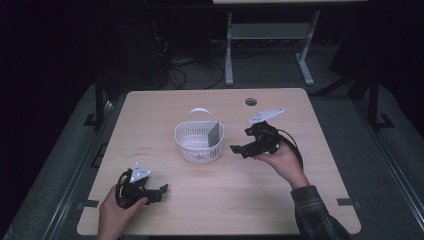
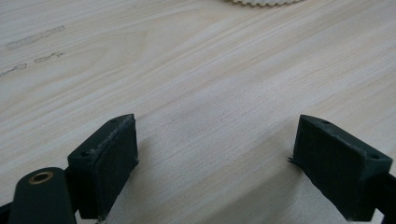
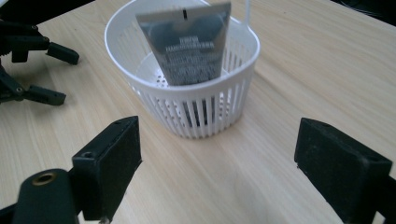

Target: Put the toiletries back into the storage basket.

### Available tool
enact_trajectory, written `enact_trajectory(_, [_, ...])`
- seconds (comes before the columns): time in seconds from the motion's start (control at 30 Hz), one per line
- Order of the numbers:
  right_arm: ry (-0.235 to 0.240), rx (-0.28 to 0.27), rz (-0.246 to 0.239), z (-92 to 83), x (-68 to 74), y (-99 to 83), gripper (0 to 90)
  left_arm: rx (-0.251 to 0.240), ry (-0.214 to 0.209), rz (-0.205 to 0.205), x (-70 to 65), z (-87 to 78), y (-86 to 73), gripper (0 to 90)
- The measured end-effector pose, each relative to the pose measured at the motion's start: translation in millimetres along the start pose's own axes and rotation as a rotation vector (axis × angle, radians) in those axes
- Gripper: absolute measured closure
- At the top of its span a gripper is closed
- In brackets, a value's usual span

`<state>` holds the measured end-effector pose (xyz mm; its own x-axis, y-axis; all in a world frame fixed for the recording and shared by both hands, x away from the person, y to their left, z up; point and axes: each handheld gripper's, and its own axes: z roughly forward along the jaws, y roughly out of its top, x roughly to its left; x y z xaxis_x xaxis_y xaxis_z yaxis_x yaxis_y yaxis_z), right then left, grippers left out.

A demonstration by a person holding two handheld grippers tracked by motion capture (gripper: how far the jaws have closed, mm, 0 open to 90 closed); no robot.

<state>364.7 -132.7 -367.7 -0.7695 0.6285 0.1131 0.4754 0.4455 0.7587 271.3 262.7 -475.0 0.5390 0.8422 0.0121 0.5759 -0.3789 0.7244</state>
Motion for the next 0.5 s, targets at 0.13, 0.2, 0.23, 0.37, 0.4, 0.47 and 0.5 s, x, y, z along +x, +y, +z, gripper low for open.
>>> enact_trajectory(0.13, [-0.012, -0.003, 0.013, -7.6, -1.5, -17.7, 14.2, -0.002, 0.000, -0.003, -0.2, 0.2, 0.0, 12.8])
enact_trajectory(0.2, [-0.013, -0.007, 0.027, -11.8, -1.9, -26.9, 14.2, -0.002, 0.000, -0.005, -0.3, 0.1, 0.0, 12.8])
enact_trajectory(0.23, [-0.015, -0.009, 0.027, -13.7, -2.6, -31.4, 14.2, -0.004, 0.000, -0.005, -0.3, 0.3, -0.1, 12.8])
enact_trajectory(0.37, [-0.028, -0.003, 0.045, -19.4, -3.1, -47.5, 14.2, -0.001, 0.000, 0.001, 0.0, 0.1, -0.1, 12.8])
enact_trajectory(0.4, [-0.031, -0.001, 0.050, -20.3, -3.3, -51.3, 14.2, -0.002, 0.000, 0.000, 0.0, 0.1, -0.1, 12.8])
enact_trajectory(0.47, [-0.039, 0.008, 0.053, -22.3, -4.7, -59.4, 14.2, -0.002, 0.000, 0.000, 0.0, 0.1, -0.1, 12.8])
enact_trajectory(0.5, [-0.043, 0.015, 0.056, -23.4, -4.8, -62.0, 14.2, -0.002, 0.000, 0.000, 0.0, 0.1, -0.1, 12.8])
